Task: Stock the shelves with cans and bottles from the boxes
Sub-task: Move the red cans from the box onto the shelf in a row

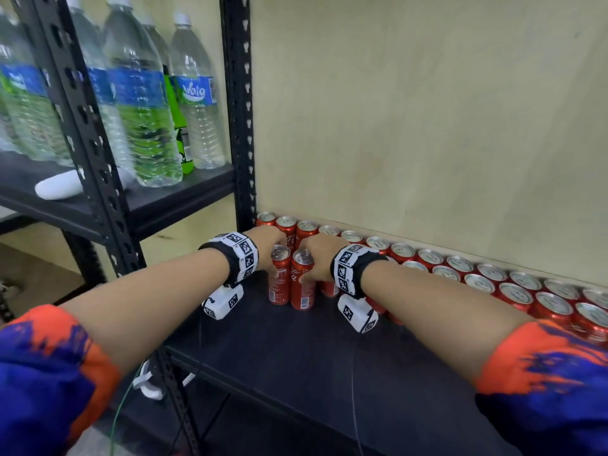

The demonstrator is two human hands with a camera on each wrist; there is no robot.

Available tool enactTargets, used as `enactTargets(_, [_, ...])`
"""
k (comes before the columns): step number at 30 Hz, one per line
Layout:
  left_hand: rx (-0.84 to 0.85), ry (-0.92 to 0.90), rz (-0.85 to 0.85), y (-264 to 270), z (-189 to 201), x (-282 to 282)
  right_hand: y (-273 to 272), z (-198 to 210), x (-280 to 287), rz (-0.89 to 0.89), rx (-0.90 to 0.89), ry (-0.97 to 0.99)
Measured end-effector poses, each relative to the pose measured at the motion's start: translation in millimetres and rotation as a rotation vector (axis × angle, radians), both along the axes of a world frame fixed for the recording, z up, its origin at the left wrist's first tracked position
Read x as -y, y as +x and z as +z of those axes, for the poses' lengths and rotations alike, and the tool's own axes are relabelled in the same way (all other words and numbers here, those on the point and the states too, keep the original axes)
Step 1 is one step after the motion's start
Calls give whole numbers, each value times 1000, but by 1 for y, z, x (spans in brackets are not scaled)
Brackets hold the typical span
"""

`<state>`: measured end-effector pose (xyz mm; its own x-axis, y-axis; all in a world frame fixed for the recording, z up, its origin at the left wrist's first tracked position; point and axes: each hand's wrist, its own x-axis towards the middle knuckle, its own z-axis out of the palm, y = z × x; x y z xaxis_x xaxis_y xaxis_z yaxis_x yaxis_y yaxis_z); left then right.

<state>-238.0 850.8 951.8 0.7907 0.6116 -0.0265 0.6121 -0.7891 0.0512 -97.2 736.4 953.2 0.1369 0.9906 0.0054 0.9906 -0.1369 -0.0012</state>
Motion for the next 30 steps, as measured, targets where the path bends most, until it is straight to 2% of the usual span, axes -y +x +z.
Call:
enactTargets(6, [42,19,-58,11,-3,-25,3,-9,-22,-5,192,65])
enactTargets(14, [49,17,-194,28,-8,-50,18,-28,-38,-154,213,93])
enactTargets(19, [-32,214,-242,34,-26,-62,19,-51,-41,-197,238,202])
enactTargets(24, [29,320,-140,36,-57,-58,26,-63,-40,-172,234,241])
enactTargets(30, [26,414,-109,35,-67,-62,28,-73,-40,-128,155,231])
